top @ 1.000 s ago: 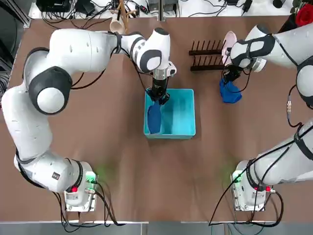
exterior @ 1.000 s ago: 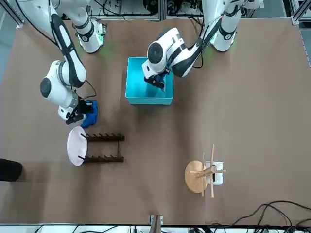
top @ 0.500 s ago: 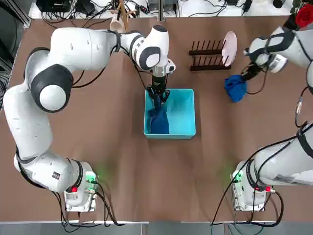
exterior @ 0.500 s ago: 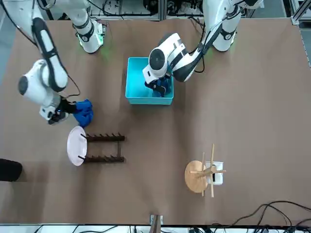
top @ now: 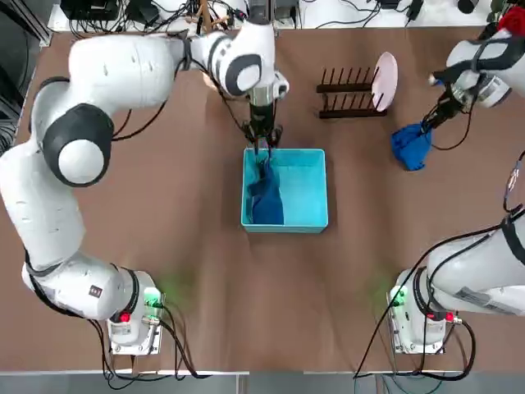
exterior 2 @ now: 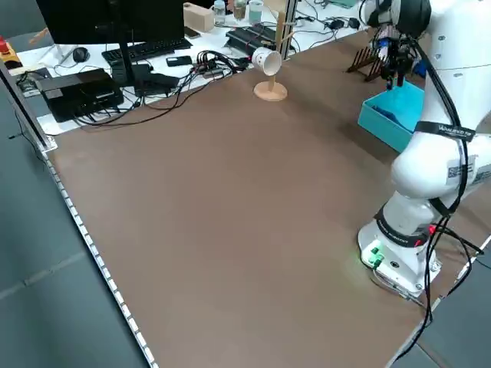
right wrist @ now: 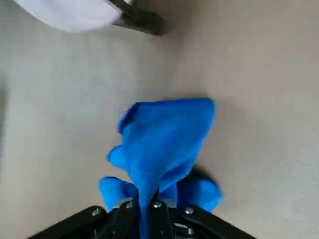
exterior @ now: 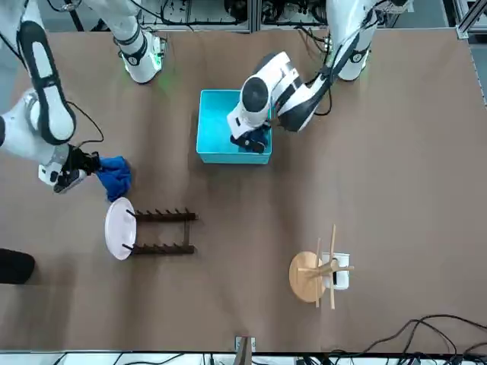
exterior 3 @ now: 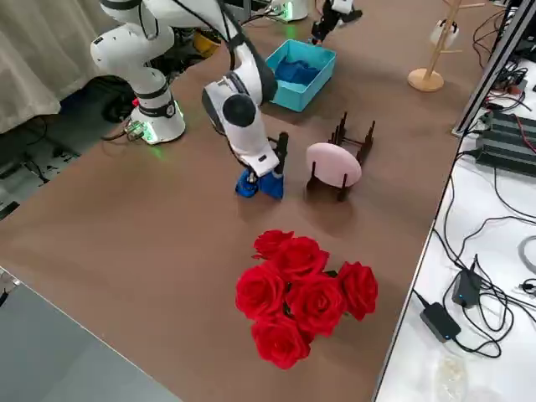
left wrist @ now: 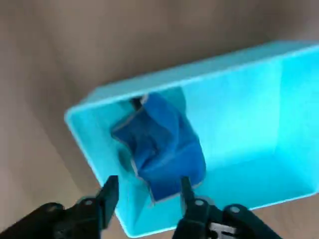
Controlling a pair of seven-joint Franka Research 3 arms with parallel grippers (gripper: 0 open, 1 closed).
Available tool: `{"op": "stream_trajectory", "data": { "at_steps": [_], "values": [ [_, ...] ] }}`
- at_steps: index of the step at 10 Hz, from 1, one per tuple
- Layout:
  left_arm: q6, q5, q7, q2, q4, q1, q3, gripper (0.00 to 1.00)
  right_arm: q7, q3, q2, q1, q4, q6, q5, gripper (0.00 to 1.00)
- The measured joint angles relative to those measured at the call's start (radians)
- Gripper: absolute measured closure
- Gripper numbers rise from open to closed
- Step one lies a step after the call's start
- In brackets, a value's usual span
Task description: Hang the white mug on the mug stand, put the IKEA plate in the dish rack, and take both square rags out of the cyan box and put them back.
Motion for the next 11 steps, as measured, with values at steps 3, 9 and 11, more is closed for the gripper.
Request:
{"op": "stream_trajectory", "data": {
  "at_steps": [3,9,11],
  "values": [
    [-0.007,0.018,0.036,-0.155,0.040,0.022,0.104,0.02,0.245,0.014,-0.077,0.032,0.233,-0.332,-0.060,0.96],
    [-0.100,0.017,0.309,-0.388,0.058,0.106,0.418,0.00,0.800,0.026,-0.127,0.305,0.422,-0.535,-0.082,0.96],
    [-0.133,0.014,0.392,-0.438,0.056,0.126,0.497,0.00,0.976,0.028,-0.141,0.418,0.421,-0.535,-0.082,0.96]
  ]
}}
